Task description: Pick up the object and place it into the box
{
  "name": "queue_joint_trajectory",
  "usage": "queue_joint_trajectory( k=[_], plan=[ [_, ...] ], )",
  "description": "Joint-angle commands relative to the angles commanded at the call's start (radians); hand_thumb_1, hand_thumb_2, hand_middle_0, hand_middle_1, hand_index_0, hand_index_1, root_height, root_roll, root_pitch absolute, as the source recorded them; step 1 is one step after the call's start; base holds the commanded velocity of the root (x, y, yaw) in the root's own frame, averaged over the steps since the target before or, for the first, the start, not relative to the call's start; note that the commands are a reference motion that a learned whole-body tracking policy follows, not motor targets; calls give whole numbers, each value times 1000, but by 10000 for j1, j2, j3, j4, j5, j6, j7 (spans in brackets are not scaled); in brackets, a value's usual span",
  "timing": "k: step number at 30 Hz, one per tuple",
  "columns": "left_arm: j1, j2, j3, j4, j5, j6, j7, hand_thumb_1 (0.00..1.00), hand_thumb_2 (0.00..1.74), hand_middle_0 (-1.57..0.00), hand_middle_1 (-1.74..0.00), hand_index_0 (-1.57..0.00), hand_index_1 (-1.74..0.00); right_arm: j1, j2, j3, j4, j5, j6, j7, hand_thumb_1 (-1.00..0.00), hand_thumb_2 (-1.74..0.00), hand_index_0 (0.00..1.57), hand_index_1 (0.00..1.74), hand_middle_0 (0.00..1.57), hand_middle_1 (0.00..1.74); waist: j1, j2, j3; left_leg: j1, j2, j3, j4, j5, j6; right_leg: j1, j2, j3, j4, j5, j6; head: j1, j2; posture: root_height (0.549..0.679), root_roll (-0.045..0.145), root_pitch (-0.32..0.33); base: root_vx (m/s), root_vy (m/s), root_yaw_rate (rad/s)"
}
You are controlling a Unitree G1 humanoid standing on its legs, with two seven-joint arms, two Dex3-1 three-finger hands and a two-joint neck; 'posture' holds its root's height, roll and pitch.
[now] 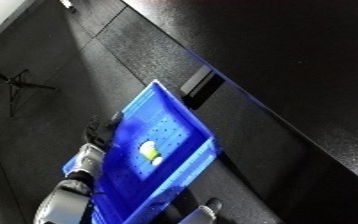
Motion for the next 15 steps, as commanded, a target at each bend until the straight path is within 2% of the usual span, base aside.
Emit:
queue_joint_trajectory(
  k=[2,5,8,12,15],
  plan=[
    [14,-34,-134,-64,383,31,-401,0,0,0,0,0,0,1,-2,-14,-31,16,1,-17,0,0,0,0,0,0,-11,2,-4,12,7,30,18,-35,6,-17,0,9,-34,57,38,501,-64,622,34,-55,-31,-7,-62],
    [36,-87,-437,-189,1226,5,-622,0,0,0,0,0,0,-27,-32,-4,-75,12,25,-39,0,0,0,0,0,0,-46,10,-24,29,28,98,65,-103,11,-52,-2,28,-105,160,99,2033,-409,623,31,-52,-48,12,-116],
    [128,-217,-792,-357,2113,26,-848,0,0,0,0,0,0,-84,-120,-28,-33,-14,16,-16,0,0,0,0,0,0,-92,69,-47,94,55,149,51,-137,-15,-33,-2,72,-201,253,147,3266,-438,624,31,-52,-35,47,-146],
    [349,-532,-1296,-598,2755,545,-1481,0,0,0,0,0,0,-179,-232,-169,59,37,55,22,0,0,0,0,0,0,-146,182,-87,264,97,174,-122,-107,-59,55,-4,149,-349,352,174,4320,-111,626,30,-55,-5,41,-87],
    [422,-811,-1748,-778,3222,939,-2161,0,0,0,0,0,0,-253,-256,-286,96,156,146,27,0,0,0,0,0,0,-183,260,-142,366,126,227,-215,-104,-53,37,-30,197,-398,435,203,4981,65,628,28,-55,-4,13,-42]
  ],
)
